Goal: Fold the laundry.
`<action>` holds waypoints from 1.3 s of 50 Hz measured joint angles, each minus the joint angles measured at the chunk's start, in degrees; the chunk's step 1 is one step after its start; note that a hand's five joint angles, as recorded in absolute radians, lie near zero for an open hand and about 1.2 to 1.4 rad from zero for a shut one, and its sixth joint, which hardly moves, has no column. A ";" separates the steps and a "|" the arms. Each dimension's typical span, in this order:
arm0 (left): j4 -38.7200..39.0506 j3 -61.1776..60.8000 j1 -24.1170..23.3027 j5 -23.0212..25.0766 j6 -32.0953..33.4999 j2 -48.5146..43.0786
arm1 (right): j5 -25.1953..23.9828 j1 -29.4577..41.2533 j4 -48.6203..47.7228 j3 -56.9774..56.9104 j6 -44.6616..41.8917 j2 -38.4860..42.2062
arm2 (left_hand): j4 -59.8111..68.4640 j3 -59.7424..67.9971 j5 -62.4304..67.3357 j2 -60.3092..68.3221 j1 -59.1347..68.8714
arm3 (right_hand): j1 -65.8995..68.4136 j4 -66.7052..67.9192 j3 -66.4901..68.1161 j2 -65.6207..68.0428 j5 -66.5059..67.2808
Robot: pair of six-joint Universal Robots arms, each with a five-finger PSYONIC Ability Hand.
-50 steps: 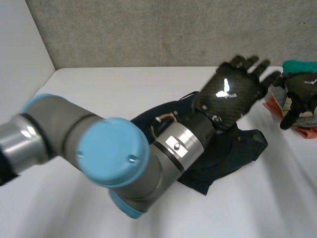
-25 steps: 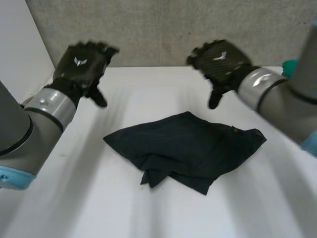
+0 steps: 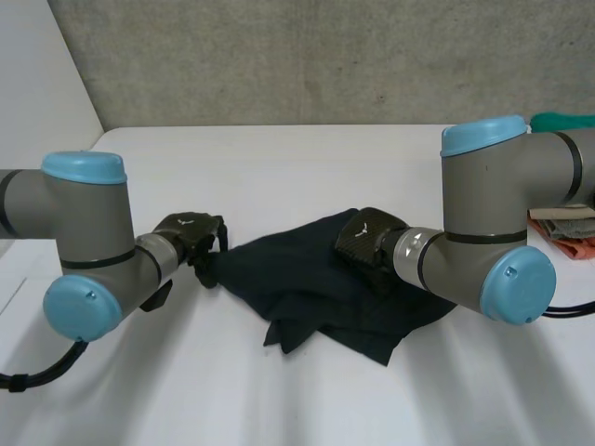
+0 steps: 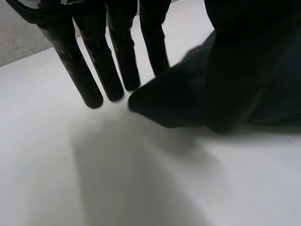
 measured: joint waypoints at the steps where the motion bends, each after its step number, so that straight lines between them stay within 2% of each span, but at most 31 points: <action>1: -0.10 0.78 -0.27 -0.08 0.02 -0.52 | 0.18 -0.10 0.06 0.33 0.05 0.07 | 7.02 7.05 6.94 7.17 6.76 | 9.41 14.96 14.85 15.09 14.72; 4: -0.08 2.15 -0.89 -0.16 0.08 -1.22 | 0.52 -0.26 0.04 1.20 0.36 -0.24 | 13.37 13.40 13.08 13.47 12.57 | 17.06 25.75 25.55 25.37 25.26; 6: 0.00 3.45 -1.67 -0.21 0.16 -1.67 | 0.92 -0.36 0.13 2.89 0.94 -1.68 | 26.38 26.15 25.80 26.66 24.11 | 19.11 28.81 28.63 27.87 28.80; 13: 0.16 5.69 -4.21 -0.06 0.41 -1.14 | 1.41 -0.14 4.10 11.43 3.70 -10.48 | 29.43 29.14 27.55 29.47 24.47 | 21.67 28.85 28.67 27.87 29.40; 17: 0.19 5.75 -5.17 0.02 0.51 0.66 | 1.03 -0.02 12.52 16.01 5.12 -15.10 | 29.43 29.14 27.55 29.47 24.47 | 22.17 26.96 26.87 26.16 27.79; 18: 0.19 5.60 -5.32 0.03 0.53 1.30 | 0.78 -0.06 14.46 16.46 5.38 -15.76 | 29.43 29.14 27.55 29.47 24.47 | 12.55 16.06 15.99 14.31 18.38; 19: 0.21 5.51 -5.38 0.03 0.56 1.72 | 0.43 -0.11 16.34 16.67 5.67 -16.38 | 29.43 29.14 27.54 29.47 24.47 | 9.27 12.80 11.57 10.90 15.28; 20: 0.22 5.28 -5.47 0.04 0.59 2.50 | -0.12 -0.21 17.77 16.33 6.23 -17.04 | 29.43 29.14 27.55 29.48 24.47 | -2.08 -1.16 -1.25 -2.91 1.33; 21: 0.22 5.11 -5.51 0.04 0.62 2.97 | -0.41 -0.30 18.06 15.83 6.68 -17.39 | 29.43 29.14 27.55 29.51 24.47 | -5.44 -5.94 -6.59 -7.25 -3.96; 25: 0.24 4.48 -5.57 0.04 0.69 4.94 | -0.76 -0.99 15.82 12.57 9.15 -18.84 | 29.43 29.32 27.55 29.56 24.47 | -9.44 -12.31 -12.36 -12.77 -10.90; 30: 0.24 3.62 -5.68 0.04 0.71 7.81 | 0.86 -3.47 8.22 6.02 13.71 -19.92 | 29.65 29.37 27.55 29.63 24.47 | -15.41 -19.52 -19.18 -18.62 -17.78; 36: 0.21 1.93 -6.85 0.10 0.74 12.18 | 0.86 -4.96 -0.06 -0.94 16.03 -15.12 | 29.67 29.45 27.55 29.68 24.47 | -21.03 -25.20 -26.38 -26.06 -23.28; 41: 0.23 0.20 -9.31 0.19 0.90 16.72 | -3.50 -5.07 -5.46 -6.42 15.92 -7.44 | 29.68 29.62 27.54 29.70 24.47 | -21.36 -25.38 -26.78 -26.70 -23.74; 49: 0.08 -2.17 -15.41 0.01 3.73 22.01 | -20.02 -5.45 -9.37 -16.83 15.55 6.61 | 29.69 29.68 27.55 29.76 24.47 | -21.36 -25.38 -26.78 -26.70 -23.74; 53: 0.10 -3.41 -17.81 -0.26 6.24 23.72 | -24.25 -5.54 -9.11 -20.74 15.49 12.07 | 29.69 29.68 27.55 29.76 24.47 | -21.36 -25.38 -26.78 -26.70 -23.74; 56: 0.12 -4.34 -18.97 -0.50 7.90 24.99 | -25.61 -5.54 -8.87 -22.71 15.29 14.98 | 29.70 29.68 27.54 29.76 24.47 | -21.34 -25.37 -26.76 -26.69 -23.73; 58: 0.13 -4.83 -19.45 -0.73 8.66 25.76 | -26.17 -5.52 -8.72 -24.17 14.83 17.17 | 29.70 29.68 27.55 29.76 24.47 | -20.16 -24.35 -24.33 -24.65 -22.19; 59: 0.14 -5.08 -19.65 -0.90 9.00 26.21 | -26.28 -5.51 -8.66 -24.86 14.47 18.07 | 29.70 29.68 27.55 29.76 24.47 | -15.38 -19.19 -18.92 -19.33 -17.30; 60: 0.15 -5.30 -19.80 -1.15 9.28 26.70 | -26.24 -5.50 -8.66 -25.59 14.00 18.88 | 29.70 29.68 27.56 29.76 24.47 | -6.93 -10.80 -10.37 -10.68 -9.92; 61: 0.15 -5.47 -19.89 -1.38 9.46 27.10 | -26.04 -5.51 -8.72 -26.27 13.56 19.43 | 29.70 29.68 27.55 29.76 24.47 | 9.12 5.85 7.52 7.84 3.94; 64: 0.16 -5.74 -19.91 -2.01 9.67 27.96 | -23.69 -5.79 -9.23 -27.62 12.45 19.59 | 29.70 29.68 27.54 29.76 24.47 | 21.87 26.22 25.75 26.80 23.23; 65: 0.16 -5.74 -19.91 -2.01 9.67 27.96 | -23.69 -5.79 -9.23 -27.62 12.45 19.59 | 29.70 29.68 27.54 29.76 24.47 | 21.87 26.22 25.75 26.80 23.23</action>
